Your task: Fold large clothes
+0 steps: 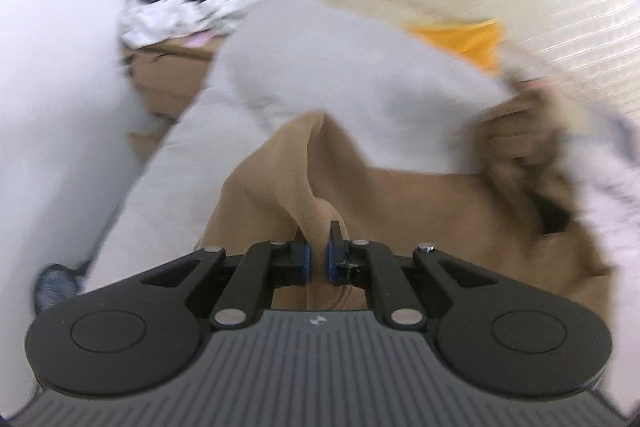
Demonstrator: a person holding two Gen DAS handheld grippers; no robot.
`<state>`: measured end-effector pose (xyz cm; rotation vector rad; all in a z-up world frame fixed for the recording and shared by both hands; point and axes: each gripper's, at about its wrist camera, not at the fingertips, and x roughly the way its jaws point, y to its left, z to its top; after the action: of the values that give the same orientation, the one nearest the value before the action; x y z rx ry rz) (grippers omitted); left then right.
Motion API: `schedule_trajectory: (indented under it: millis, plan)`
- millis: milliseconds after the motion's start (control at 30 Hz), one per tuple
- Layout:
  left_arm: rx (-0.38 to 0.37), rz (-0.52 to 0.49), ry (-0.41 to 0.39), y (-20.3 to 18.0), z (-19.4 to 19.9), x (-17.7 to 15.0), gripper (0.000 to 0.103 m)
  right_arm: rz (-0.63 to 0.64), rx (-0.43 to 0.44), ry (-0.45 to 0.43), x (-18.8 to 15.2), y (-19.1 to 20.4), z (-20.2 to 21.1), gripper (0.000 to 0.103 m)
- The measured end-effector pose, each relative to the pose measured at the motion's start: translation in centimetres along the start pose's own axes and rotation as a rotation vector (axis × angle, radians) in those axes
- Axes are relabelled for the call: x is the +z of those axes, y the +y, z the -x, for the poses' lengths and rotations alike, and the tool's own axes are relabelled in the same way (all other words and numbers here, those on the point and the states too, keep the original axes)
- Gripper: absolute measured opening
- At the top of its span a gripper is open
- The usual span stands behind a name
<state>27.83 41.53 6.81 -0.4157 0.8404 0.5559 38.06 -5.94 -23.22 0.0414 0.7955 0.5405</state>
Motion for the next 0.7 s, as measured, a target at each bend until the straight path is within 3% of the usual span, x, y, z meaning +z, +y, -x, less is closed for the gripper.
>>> schedule_trajectory:
  millis: [67,200,367,433,600,700]
  plan:
    - [-0.084,0.005,-0.021,-2.4,3.8,0.5,0.009,-0.025,0.001,-0.019,0.1,-0.5,1.0,0.072]
    - [-0.174,-0.044,-0.064,-8.9,9.2,0.3,0.009,-0.072,0.014,-0.065,0.6,-1.8,2.6,0.072]
    - [-0.262,-0.111,-0.092,-18.3,12.0,-2.1,0.009,-0.091,-0.027,-0.124,0.4,-3.4,4.2,0.072]
    - [-0.295,-0.166,-0.109,-22.5,12.0,-3.7,0.009,-0.115,-0.019,-0.141,0.0,-4.4,5.3,0.072]
    - [-0.415,-0.202,-0.053,-31.3,9.6,-8.9,0.009,-0.208,-0.010,-0.201,0.1,-7.3,8.4,0.072]
    - [-0.496,-0.217,0.000,-35.7,6.9,-12.3,0.009,-0.273,-0.098,-0.228,0.8,-9.0,9.5,0.073]
